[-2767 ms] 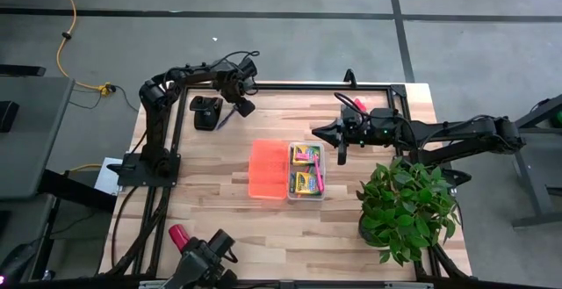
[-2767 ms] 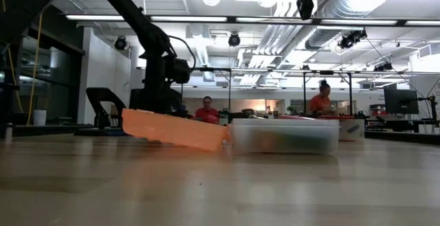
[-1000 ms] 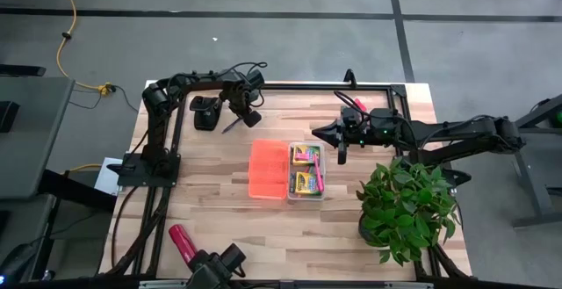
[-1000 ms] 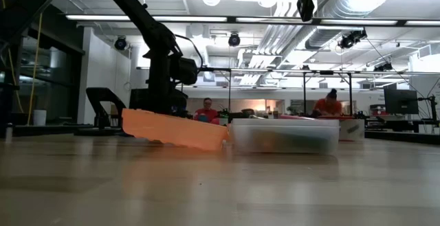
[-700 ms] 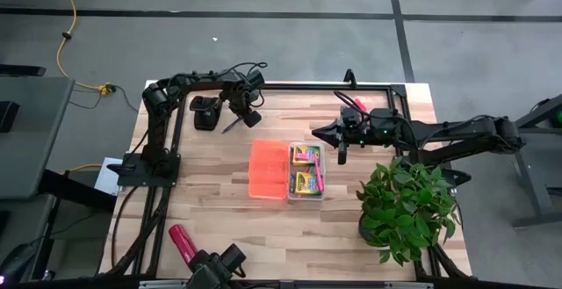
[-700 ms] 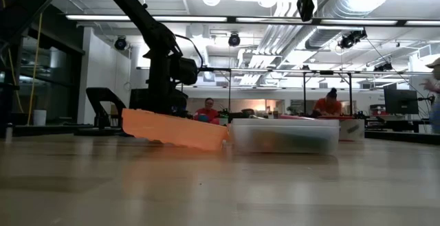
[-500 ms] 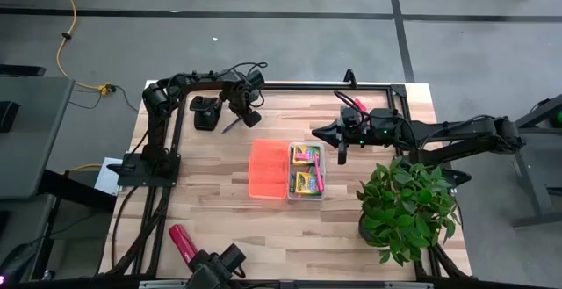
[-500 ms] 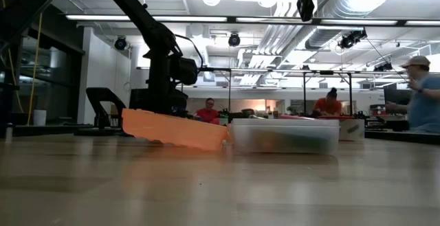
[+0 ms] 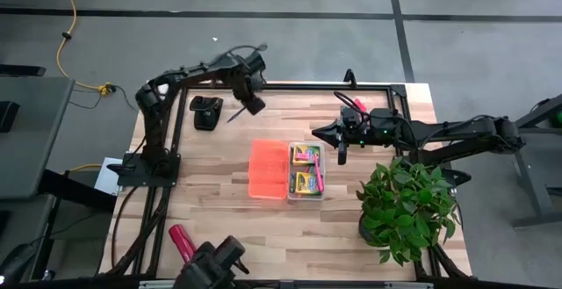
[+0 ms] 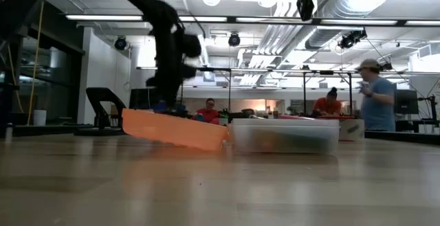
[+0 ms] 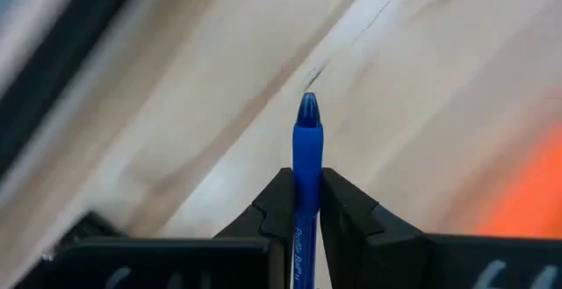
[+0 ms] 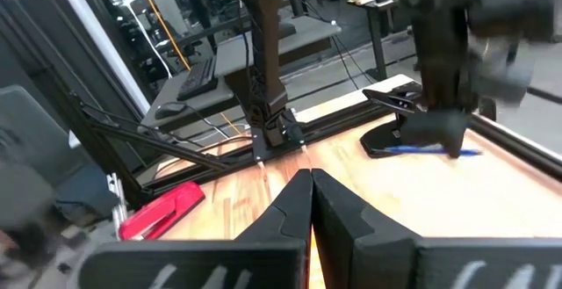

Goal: Pack school essentials
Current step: Put the blue pen in the supply box

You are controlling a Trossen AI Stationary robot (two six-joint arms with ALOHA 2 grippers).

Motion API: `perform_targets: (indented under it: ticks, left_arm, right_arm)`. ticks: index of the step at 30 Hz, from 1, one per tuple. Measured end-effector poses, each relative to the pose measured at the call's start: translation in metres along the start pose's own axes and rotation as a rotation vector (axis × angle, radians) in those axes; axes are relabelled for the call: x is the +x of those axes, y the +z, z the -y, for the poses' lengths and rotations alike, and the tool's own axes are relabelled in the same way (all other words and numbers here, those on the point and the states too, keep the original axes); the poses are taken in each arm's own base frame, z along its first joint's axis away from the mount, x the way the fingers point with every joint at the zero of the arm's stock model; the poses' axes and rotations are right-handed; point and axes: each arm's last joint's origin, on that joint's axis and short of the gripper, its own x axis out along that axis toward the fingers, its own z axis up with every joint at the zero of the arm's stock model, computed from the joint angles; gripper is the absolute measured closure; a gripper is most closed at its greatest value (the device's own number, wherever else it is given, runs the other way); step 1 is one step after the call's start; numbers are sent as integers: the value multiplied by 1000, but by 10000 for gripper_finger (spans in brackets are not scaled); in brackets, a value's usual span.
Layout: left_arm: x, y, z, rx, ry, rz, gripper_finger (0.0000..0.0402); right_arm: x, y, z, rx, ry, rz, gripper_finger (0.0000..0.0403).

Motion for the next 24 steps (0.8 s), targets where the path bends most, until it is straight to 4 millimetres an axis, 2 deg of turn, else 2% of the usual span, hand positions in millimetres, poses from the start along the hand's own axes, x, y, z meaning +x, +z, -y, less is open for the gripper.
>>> perform_targets:
  ticks: [4,8,11,14,18,24]
  left_arm:
    - [-54,-2,7,-24,-176,218,378]
    - [-116,-16,22,7,-301,476,375]
    - [-157,-37,38,58,-355,691,376]
    - [-185,-66,54,106,-444,900,377]
    - [-203,-113,71,179,-592,1163,374]
    - [-184,-175,85,197,-792,1347,372]
  right_arm:
    - [0,0,0,-35,0,1,403]
    - [0,0,0,-54,0,0,403]
    - [0,0,0,-71,0,0,403]
    - [0,0,0,-80,0,1,403]
    - [0,0,0,-88,2,3,403]
    - [0,1,-1,-98,41,4,403]
